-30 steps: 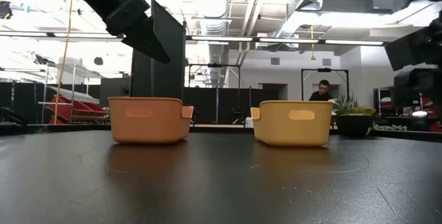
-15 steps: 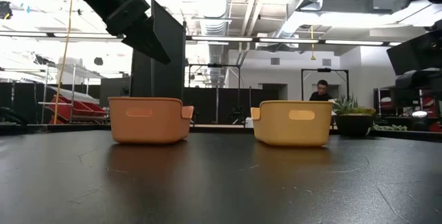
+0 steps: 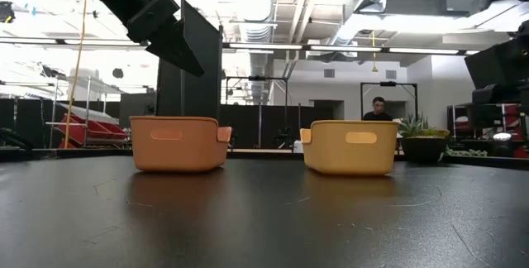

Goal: Sort batteries
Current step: Put the top silver battery into the yellow bin, then put the right silver battery into the yellow bin

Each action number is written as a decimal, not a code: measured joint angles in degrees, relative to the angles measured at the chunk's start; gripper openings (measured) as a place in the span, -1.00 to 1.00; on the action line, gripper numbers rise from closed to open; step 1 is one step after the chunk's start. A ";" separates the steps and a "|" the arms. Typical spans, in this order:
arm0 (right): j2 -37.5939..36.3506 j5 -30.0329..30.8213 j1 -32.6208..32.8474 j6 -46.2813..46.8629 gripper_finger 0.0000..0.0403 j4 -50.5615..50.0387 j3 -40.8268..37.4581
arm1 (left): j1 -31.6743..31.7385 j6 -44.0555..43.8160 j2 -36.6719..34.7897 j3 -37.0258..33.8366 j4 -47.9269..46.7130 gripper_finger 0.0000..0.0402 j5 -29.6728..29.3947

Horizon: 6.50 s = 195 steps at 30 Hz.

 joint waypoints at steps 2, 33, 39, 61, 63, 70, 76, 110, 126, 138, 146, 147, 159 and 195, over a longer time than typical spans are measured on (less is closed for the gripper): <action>0.02 0.07 -0.28 -0.20 -0.80 -1.38 0.61 | 0.00 -0.01 0.00 0.00 0.00 -0.17 0.00; -19.02 16.65 -14.46 -19.13 -0.79 9.61 2.30 | 0.00 1.05 0.00 0.02 3.60 -0.17 2.98; -16.65 15.00 -21.81 -29.99 -0.78 17.83 2.34 | 0.00 0.50 0.00 0.02 4.56 -0.17 3.72; -19.46 14.20 -15.97 -23.59 0.14 11.40 2.34 | -0.72 -1.77 0.00 0.00 4.42 -0.17 5.49; -19.74 13.71 -12.74 -19.90 0.12 9.18 2.34 | -0.72 -1.62 0.00 0.00 4.42 -0.17 5.46; -16.75 10.66 -2.23 -0.59 0.10 4.18 2.34 | -0.72 -1.34 0.00 0.00 4.44 -0.17 5.34; -13.06 10.67 3.49 15.08 0.10 2.94 2.34 | -0.70 -0.78 0.00 -0.02 4.50 -0.17 5.29; -0.70 9.16 8.20 39.41 0.09 2.19 1.34 | -0.72 0.65 0.00 -0.04 4.72 -0.17 5.13; -0.91 5.00 7.62 43.03 -0.21 3.89 -0.93 | -0.70 1.11 0.00 -0.04 4.72 -0.17 5.14; -1.03 4.12 7.97 43.49 -0.38 6.55 -3.56 | -0.71 1.13 0.00 -0.04 4.68 -0.17 5.16; -0.98 3.81 7.97 42.03 -0.75 6.49 -3.60 | -0.70 1.53 0.00 -0.04 4.68 -0.17 5.16; -0.98 3.77 7.97 41.74 -0.77 6.56 -3.60 | -0.71 1.65 0.00 -0.04 4.68 -0.17 5.16; -2.86 5.10 6.46 37.83 -0.82 7.00 -3.87 | -0.70 1.90 0.00 -0.04 4.71 -0.17 5.16; -5.75 9.31 -10.79 -1.49 -0.82 5.45 6.67 | -0.71 1.12 0.00 -0.04 4.96 -0.17 5.18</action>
